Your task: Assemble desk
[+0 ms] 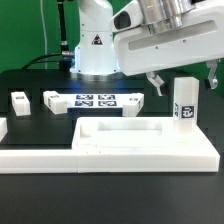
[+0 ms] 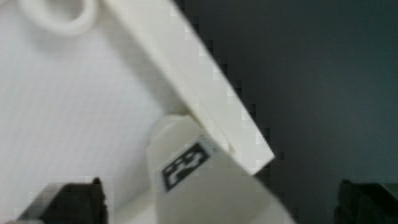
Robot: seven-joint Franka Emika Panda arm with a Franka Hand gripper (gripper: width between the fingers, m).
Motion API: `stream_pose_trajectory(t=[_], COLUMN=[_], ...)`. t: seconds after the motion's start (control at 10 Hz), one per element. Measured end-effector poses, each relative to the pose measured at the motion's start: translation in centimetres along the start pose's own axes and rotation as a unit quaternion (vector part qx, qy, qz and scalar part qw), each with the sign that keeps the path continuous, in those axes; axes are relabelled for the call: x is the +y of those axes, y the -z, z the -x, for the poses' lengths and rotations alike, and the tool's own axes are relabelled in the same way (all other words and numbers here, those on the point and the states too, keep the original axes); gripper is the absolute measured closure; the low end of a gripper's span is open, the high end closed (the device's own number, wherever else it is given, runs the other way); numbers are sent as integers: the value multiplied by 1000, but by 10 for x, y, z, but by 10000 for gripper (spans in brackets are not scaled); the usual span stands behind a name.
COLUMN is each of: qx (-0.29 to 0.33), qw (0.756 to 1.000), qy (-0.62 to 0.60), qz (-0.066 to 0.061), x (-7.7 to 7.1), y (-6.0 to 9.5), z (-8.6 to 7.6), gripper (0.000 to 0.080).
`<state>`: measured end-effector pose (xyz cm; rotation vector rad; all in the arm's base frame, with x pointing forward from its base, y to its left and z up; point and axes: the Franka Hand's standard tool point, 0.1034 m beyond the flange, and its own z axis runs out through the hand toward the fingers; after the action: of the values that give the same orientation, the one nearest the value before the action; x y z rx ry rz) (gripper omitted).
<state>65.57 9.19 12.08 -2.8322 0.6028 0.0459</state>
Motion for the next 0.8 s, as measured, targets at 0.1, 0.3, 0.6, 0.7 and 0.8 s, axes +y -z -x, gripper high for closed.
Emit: stream_pose_trajectory(t=[0.1, 0.3, 0.6, 0.7, 0.8], qx=[5, -4, -3, -2, -1], qw=[997, 984, 987, 991, 995], qy=[81, 175, 158, 126, 94], qz=[20, 38, 38, 37, 38], x=[-4, -4, -4, -5, -4], y=[1, -6, -6, -6, -6], z=[-7, -10, -10, -10, -10], gripper=[151, 151, 263, 263, 447])
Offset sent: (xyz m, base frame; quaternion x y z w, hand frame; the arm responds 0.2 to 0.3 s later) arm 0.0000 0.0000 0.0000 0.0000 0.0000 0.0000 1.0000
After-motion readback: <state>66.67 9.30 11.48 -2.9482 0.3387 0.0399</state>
